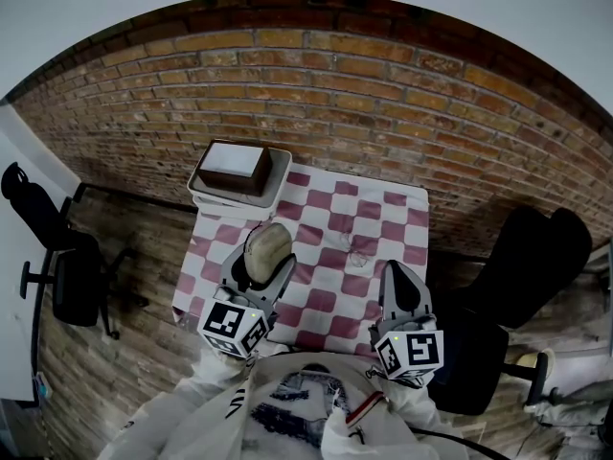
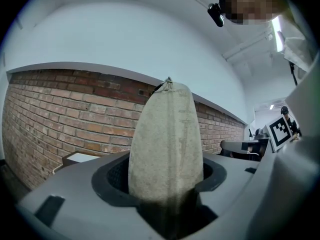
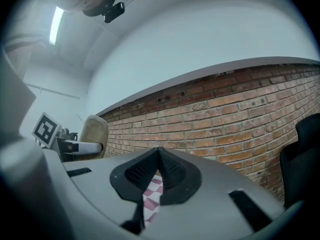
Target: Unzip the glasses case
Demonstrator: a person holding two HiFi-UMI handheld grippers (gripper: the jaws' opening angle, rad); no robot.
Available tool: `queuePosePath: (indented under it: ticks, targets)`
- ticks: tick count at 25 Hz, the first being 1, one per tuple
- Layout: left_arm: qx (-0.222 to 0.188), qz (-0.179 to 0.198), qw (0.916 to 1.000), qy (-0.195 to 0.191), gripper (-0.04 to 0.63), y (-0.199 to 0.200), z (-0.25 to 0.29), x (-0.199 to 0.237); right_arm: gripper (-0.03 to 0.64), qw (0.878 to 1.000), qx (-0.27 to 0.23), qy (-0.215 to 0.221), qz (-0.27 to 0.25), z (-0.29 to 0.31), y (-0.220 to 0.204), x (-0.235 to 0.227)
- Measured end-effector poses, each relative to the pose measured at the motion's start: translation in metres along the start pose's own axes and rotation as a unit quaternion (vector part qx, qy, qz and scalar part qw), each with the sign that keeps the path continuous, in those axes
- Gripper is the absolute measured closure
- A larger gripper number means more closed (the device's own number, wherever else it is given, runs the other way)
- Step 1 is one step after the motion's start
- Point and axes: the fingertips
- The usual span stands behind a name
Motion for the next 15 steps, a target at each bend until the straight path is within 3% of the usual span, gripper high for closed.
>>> queuePosePath:
  ticks: [15]
  targets:
    - [0.014, -0.003, 0.9999, -0.007, 0.299, -0.0056, 0.0078, -0.0034, 0.604, 1.0, 0.009, 0.0, 0.002, 0.0035, -0.0057, -0.0026]
Point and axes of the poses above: the fingertips, and each gripper's own axes: z forward along the fingers, x to its left, y out of its top, and after that the axes turned 8 degrees about x, right-handed
